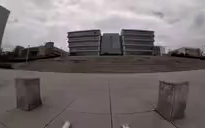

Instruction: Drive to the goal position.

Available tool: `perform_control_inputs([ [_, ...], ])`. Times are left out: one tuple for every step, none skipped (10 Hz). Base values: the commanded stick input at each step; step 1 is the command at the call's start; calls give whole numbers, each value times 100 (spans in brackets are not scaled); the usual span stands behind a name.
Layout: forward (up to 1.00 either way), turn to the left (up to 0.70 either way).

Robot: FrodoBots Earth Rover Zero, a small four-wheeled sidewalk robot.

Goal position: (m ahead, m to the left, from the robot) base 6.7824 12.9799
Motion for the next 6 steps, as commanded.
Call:
perform_control_inputs([
  [70,0],
  [70,0],
  [70,0],
  [70,0],
  [70,0],
  [70,0],
])
